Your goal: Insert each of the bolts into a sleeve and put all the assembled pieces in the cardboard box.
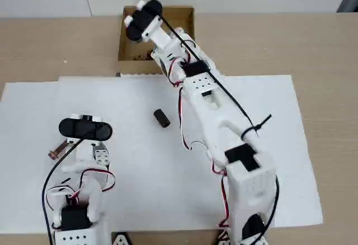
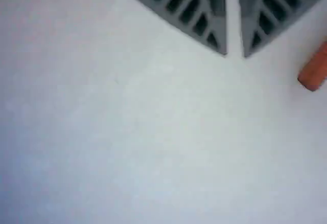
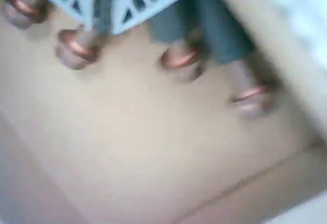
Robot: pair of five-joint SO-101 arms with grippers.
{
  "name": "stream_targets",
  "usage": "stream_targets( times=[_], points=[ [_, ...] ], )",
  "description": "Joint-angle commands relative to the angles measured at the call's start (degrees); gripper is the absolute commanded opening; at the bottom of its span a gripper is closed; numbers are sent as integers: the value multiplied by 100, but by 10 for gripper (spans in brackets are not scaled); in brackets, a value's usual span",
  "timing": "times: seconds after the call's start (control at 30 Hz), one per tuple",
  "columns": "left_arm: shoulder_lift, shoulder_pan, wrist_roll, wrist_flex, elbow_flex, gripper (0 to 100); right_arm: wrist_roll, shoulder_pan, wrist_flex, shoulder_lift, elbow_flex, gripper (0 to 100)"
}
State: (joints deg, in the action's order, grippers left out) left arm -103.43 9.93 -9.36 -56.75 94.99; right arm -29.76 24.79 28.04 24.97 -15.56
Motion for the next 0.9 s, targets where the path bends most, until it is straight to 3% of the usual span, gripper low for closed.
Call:
stream_targets(
  times=[0.0, 0.17, 0.37, 0.6, 0.87],
  points=[
    [-70, 9, 35, 105, -22, 6, -9, 48, 1042, -884, -264, 3],
    [-70, 9, 35, 105, -22, 6, 800, 40, 2352, -1499, -264, 3],
    [-70, 9, 44, 105, -22, 6, 1178, 127, 4004, -2026, -264, 3],
    [-70, 35, 44, 105, -22, 6, 2259, 163, 5138, -2185, -264, 3],
    [-70, 703, 229, 141, 40, 6, 2163, 602, 6290, -1930, -237, 7]
  ],
)
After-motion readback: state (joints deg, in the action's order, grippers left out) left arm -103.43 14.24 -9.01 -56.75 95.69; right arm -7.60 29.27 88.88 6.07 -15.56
